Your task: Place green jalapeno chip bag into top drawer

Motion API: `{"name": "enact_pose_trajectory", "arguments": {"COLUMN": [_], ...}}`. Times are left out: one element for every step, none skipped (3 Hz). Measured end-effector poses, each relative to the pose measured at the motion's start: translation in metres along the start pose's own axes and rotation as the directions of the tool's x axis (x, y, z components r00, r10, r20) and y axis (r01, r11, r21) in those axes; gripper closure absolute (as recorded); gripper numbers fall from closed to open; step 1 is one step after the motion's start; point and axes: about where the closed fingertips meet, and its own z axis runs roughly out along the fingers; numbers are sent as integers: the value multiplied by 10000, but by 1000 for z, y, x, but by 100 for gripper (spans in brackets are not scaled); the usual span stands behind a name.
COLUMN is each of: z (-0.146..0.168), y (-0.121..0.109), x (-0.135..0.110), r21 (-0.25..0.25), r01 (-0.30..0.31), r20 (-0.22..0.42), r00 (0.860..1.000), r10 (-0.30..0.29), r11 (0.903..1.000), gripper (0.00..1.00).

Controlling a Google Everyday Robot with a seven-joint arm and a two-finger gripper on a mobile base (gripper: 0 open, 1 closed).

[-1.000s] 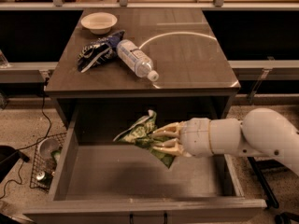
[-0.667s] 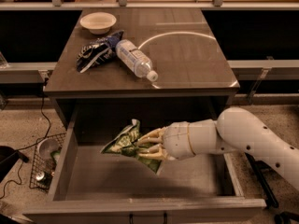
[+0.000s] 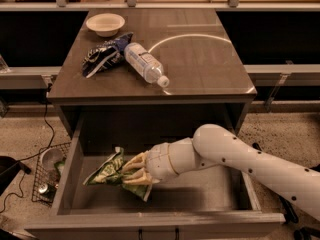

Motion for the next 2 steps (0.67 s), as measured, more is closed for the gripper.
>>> {"name": "enact_pose_trajectory", "arguments": {"z": [12,13], "y": [3,4], "x": [2,1], "r21": [-208,-240], "r01": [-45,-40], "r20": [21,27], "r00": [10000,10000], "r10": [46,41], "r11": [9998,9997], "gripper": [67,44]}}
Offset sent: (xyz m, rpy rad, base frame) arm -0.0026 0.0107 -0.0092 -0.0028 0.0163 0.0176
